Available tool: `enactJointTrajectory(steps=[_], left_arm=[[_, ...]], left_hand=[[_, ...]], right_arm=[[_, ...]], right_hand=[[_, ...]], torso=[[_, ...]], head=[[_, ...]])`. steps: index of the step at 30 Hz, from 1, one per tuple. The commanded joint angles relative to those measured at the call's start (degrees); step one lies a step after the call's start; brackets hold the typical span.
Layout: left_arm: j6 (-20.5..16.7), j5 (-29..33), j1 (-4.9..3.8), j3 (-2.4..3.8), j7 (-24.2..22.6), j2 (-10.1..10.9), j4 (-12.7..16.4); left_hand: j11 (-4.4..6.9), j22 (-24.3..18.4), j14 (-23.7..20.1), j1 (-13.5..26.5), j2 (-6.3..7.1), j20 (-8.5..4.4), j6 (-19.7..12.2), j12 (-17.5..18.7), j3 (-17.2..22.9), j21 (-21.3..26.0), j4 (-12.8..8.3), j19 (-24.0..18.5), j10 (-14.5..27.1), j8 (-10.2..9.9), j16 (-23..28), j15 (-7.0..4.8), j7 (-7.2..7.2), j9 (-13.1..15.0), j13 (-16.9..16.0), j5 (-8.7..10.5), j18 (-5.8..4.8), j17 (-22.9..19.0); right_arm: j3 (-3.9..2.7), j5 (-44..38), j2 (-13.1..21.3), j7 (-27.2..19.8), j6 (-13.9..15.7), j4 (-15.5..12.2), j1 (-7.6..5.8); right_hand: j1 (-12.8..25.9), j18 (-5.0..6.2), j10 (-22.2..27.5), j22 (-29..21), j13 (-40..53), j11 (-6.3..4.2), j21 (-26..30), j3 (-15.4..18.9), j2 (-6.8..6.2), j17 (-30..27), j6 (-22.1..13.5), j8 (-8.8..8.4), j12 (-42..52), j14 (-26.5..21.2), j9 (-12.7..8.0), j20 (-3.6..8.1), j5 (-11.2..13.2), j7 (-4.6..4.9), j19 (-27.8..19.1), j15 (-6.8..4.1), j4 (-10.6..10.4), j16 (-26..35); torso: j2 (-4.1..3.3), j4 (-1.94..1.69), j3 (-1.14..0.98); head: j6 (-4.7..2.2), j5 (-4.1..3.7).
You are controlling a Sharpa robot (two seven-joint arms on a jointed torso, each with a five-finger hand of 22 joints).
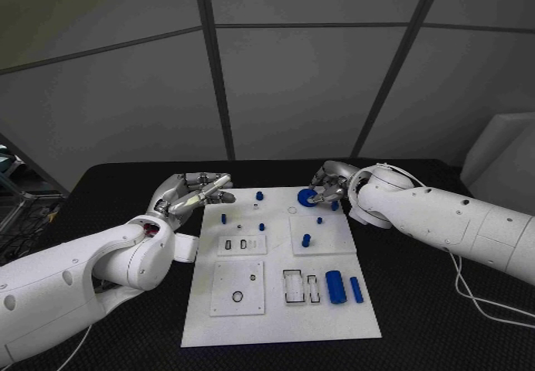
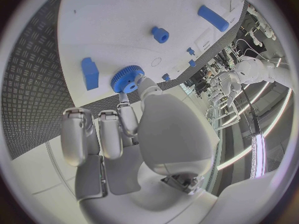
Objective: Assemble the parts on the task board
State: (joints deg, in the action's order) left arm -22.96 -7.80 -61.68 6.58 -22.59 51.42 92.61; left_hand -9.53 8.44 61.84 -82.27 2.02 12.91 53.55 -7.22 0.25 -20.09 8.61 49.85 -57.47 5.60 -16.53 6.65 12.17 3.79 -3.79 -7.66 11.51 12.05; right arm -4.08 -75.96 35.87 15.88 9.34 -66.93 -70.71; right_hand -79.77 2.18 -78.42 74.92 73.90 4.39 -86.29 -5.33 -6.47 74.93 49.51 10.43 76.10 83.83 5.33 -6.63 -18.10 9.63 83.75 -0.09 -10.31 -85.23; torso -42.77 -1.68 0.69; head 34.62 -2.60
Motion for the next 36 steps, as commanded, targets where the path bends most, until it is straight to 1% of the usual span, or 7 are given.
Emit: enactJointTrajectory(steps=[1,13,16,18,20,31,36], left_arm=[[0.7,-0.3,-0.08,0.04,-0.1,-0.1,-0.1],[0.8,-0.3,-0.08,0.04,0.0,-0.2,-0.2],[0.8,-0.3,-0.08,0.04,0.0,-0.2,-0.2],[0.8,-0.3,-0.08,0.04,0.0,-0.2,-0.2],[0.8,-0.3,-0.08,0.04,0.1,-0.2,-0.2],[0.8,-0.3,-0.08,0.04,0.2,-0.3,-0.2],[0.8,-0.3,-0.07,0.04,0.2,-0.3,-0.3]], left_hand=[[0.01,-0.1,-0.3,0.2,-0.37,0.44,0.3,0.0,-0.3,0.2,-0.1,-0.1,-0.1,-0.1,0.2,0.02,0.07,0.0,0.0,0.32,-1.02,0.1],[0.01,-0.1,-0.3,0.2,-0.37,0.44,0.3,0.0,-0.3,0.2,-0.1,-0.1,-0.1,-0.1,0.2,0.02,0.07,0.0,0.0,0.32,-1.02,0.1],[-0.01,-0.1,-0.3,0.2,-0.39,0.45,0.3,0.0,-0.4,0.2,-0.1,-0.2,0.0,-0.2,0.2,0.04,0.10,0.0,0.0,0.32,-1.02,0.1],[-0.01,-0.1,-0.3,0.2,-0.39,0.45,0.3,0.0,-0.4,0.2,-0.1,-0.2,0.0,-0.2,0.2,0.04,0.10,0.0,0.0,0.32,-1.02,0.1],[-0.01,-0.1,-0.3,0.2,-0.39,0.45,0.3,0.0,-0.4,0.2,-0.1,-0.2,0.0,-0.2,0.2,0.04,0.10,0.0,0.0,0.32,-1.02,0.1],[-0.02,-0.1,-0.3,0.2,-0.42,0.45,0.3,0.1,-0.4,0.2,-0.1,-0.2,0.0,-0.2,0.2,0.05,0.10,0.0,0.0,0.32,-1.02,0.1],[-0.04,-0.1,-0.3,0.2,-0.54,0.45,0.3,0.1,-0.4,0.3,-0.1,-0.2,0.0,-0.2,0.2,0.05,0.13,0.0,0.0,0.31,-1.02,0.1]], right_arm=[[0.07,-0.2,-0.3,0.6,-1.3,0.3,0.00],[0.08,-5.1,-0.9,0.7,-1.2,0.0,0.01],[0.08,-9.8,-0.9,0.8,-0.4,-0.6,0.01],[0.08,-12.1,-1.0,0.9,-0.1,-0.9,0.02],[0.08,-13.6,-1.0,0.9,0.2,-1.2,0.02],[0.08,-19.0,-0.9,1.5,2.7,-2.8,0.04],[0.07,-19.6,-0.1,1.3,5.0,-5.5,0.06]], right_hand=[[-0.4,-0.45,-0.3,7.6,0.1,0.09,-0.3,-0.1,0.12,5.5,0.2,0.43,0.3,4.2,0.1,-0.02,-0.1,-0.12,0.8,0.35,0.2,-0.4],[-0.5,-0.50,-0.7,7.9,0.7,0.08,-0.4,-0.1,0.09,5.7,0.4,0.72,0.8,4.3,0.1,0.00,0.4,-0.16,0.9,0.35,0.3,-0.5],[-1.1,-0.79,-2.3,9.1,2.8,-0.21,-1.0,-0.5,0.72,6.4,2.1,1.78,2.6,4.4,0.5,0.10,0.7,-0.49,1.9,0.15,0.8,-0.8],[-1.5,-0.94,-2.9,9.8,3.5,-0.40,-1.3,-1.1,1.13,6.6,3.1,2.24,3.3,4.4,0.6,0.23,1.8,-0.71,2.3,0.00,1.1,-1.0],[-1.8,-1.01,-3.3,10.1,4.1,-0.56,-1.5,-1.5,1.38,6.8,3.8,2.50,3.8,4.5,0.7,0.32,2.1,-0.88,2.6,-0.12,1.2,-1.0],[-2.5,-1.33,-4.5,11.5,5.5,-1.40,-2.1,-4.1,2.24,7.1,6.5,2.78,4.9,4.5,0.8,0.95,1.3,-1.79,3.6,-0.82,1.9,-1.2],[-2.3,-1.39,-4.6,11.8,5.7,-1.51,-2.2,-4.8,2.16,7.2,6.9,2.61,5.0,4.5,0.8,1.10,0.6,-1.90,3.8,-0.95,2.0,-1.2]], torso=[[0.00,0.01,-0.03],[0.01,0.05,-0.03],[0.02,0.01,-0.02],[0.01,0.04,-0.03],[-0.01,0.07,-0.03],[0.00,-0.01,-0.04],[0.02,0.05,-0.10]], head=[[0.09,-0.03],[0.24,-0.02],[0.27,-0.09],[0.26,-0.13],[0.24,-0.13],[0.22,-0.15],[0.09,0.02]])
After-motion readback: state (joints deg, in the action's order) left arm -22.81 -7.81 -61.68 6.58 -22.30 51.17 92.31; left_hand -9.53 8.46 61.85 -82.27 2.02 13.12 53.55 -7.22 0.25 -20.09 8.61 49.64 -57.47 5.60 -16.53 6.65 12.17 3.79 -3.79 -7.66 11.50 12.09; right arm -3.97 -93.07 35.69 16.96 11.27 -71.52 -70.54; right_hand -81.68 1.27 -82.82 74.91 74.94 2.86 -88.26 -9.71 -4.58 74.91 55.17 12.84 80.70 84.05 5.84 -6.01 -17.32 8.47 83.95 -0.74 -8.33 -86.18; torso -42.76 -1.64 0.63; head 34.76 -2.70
